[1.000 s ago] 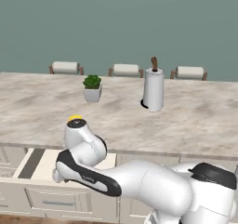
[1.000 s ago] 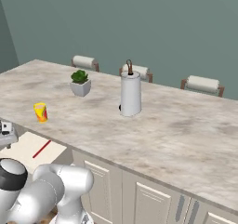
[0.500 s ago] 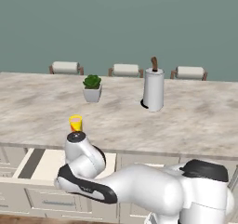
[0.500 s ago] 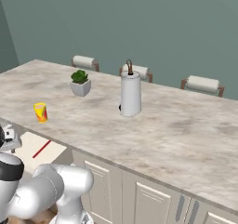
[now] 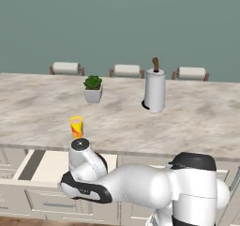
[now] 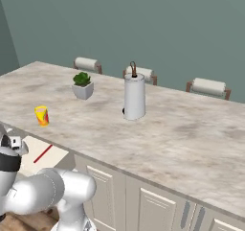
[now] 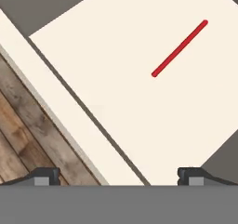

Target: Pick up the straw from the left drawer and put it inside the smoothie cup.

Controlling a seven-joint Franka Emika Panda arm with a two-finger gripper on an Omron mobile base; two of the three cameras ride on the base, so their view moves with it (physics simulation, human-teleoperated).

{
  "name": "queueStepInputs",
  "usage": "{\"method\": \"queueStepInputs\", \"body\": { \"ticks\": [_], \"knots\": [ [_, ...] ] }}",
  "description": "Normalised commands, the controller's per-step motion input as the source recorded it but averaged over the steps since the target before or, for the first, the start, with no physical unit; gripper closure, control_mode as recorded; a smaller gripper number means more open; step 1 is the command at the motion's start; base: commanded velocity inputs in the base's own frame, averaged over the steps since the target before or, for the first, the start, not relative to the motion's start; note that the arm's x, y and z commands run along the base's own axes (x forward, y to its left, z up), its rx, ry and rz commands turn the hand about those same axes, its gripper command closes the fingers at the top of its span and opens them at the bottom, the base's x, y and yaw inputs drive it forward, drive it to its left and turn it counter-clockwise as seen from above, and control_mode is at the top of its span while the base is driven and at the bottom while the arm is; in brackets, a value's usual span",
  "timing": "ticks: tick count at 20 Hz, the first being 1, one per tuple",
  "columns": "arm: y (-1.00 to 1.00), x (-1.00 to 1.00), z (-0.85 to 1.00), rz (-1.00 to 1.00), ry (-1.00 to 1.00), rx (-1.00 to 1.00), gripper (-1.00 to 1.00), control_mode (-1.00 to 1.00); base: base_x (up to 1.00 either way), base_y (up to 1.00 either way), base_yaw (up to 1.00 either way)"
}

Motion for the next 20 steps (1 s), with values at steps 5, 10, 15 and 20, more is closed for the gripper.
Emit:
{"method": "queueStepInputs", "body": {
  "ticks": [5, 10, 15, 20],
  "knots": [
    [0.01, 0.04, -0.06, 0.0, 0.05, -0.01, -1.0, -1.0, 0.0, 0.0, 0.0],
    [0.04, 0.0, -0.1, 0.0, 0.09, -0.03, -1.0, -1.0, 0.0, 0.0, 0.0],
    [0.0, 0.0, -0.15, 0.0, 0.04, -0.01, -1.0, -1.0, 0.0, 0.0, 0.0],
    [0.0, 0.0, -0.12, 0.0, 0.01, 0.0, -1.0, -1.0, 0.0, 0.0, 0.0]
  ]
}}
